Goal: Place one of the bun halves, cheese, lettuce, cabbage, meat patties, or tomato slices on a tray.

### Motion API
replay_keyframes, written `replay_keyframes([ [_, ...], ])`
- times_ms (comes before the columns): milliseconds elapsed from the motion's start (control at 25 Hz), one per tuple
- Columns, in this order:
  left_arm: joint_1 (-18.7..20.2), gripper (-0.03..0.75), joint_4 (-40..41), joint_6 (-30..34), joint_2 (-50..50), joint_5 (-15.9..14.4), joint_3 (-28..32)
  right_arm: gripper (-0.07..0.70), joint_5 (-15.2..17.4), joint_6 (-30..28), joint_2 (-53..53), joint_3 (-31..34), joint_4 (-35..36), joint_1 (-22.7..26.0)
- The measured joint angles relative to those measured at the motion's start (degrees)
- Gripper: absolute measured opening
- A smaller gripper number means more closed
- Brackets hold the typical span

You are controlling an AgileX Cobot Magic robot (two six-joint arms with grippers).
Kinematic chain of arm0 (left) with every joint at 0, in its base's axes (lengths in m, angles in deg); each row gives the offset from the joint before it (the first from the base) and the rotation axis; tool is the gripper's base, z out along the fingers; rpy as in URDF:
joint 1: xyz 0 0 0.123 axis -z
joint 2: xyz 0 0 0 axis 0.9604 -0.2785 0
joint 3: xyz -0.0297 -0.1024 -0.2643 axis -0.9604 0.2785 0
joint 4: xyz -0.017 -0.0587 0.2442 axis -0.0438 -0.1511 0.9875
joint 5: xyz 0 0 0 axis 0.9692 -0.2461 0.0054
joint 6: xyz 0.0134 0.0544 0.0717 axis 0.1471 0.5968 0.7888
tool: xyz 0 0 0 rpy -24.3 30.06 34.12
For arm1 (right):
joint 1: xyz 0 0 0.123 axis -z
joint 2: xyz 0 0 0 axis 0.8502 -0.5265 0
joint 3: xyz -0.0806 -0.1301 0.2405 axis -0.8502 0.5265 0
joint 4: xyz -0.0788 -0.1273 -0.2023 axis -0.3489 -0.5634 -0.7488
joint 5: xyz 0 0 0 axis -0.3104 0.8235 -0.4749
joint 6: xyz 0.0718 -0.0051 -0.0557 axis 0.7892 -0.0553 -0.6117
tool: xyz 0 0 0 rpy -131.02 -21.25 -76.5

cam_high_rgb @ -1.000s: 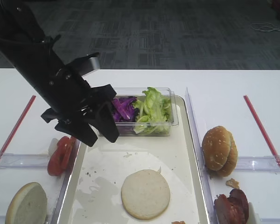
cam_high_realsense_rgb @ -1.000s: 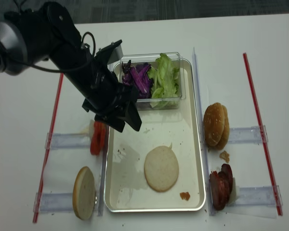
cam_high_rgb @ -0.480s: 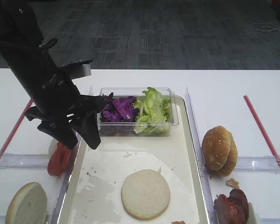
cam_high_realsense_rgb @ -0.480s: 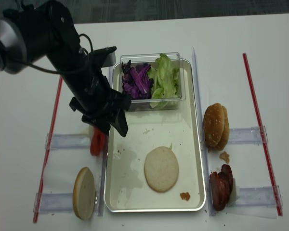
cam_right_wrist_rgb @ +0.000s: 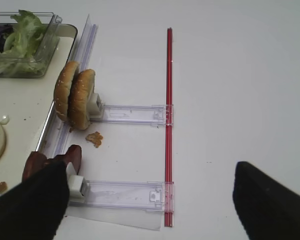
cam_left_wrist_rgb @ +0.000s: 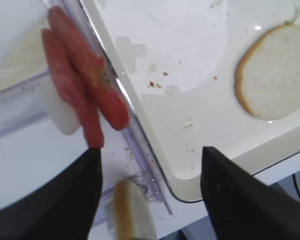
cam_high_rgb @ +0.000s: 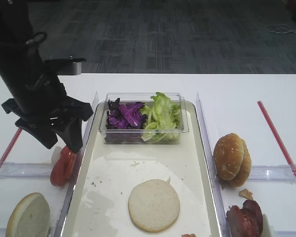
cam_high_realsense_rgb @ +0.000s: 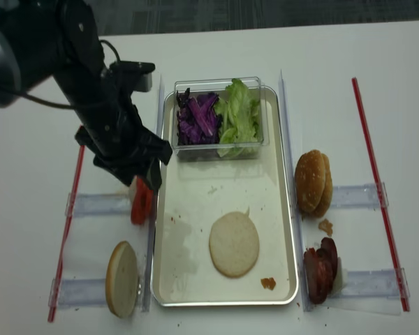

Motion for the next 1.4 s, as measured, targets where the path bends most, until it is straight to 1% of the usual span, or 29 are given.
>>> replay_keyframes([
  [120,-0.6,0.408,2.7,-1.0,1.5,-0.2,0.0,0.692,0.0,0.0,0.0,0.0,0.0,0.0],
  [320,-3.4,0.408,3.8,-1.4,3.5,-0.3,0.0,0.691,0.0,0.0,0.0,0.0,-0.1,0.0],
  [480,-6.3,0.408,5.6,-1.4,5.0,-0.5,0.0,0.691,0.0,0.0,0.0,0.0,-0.1,0.0],
  [760,-12.4,0.408,6.6,-1.5,7.1,-0.7,0.7,0.691,0.0,0.0,0.0,0.0,-0.1,0.0],
  [920,-15.1,0.408,10.1,-1.8,8.1,-0.7,1.5,0.690,0.0,0.0,0.0,0.0,-0.1,0.0],
  [1120,-17.6,0.408,12.8,-2.1,9.8,-0.9,1.7,0.690,0.0,0.1,0.0,0.0,-0.1,0.0],
  [1280,-18.2,0.407,12.8,-2.2,10.7,-1.0,3.0,0.690,0.0,0.2,0.0,0.0,-0.1,0.0],
  [1400,-18.2,0.407,12.4,-2.5,11.7,-1.0,5.1,0.690,0.0,0.2,0.0,0.0,-0.1,0.0],
])
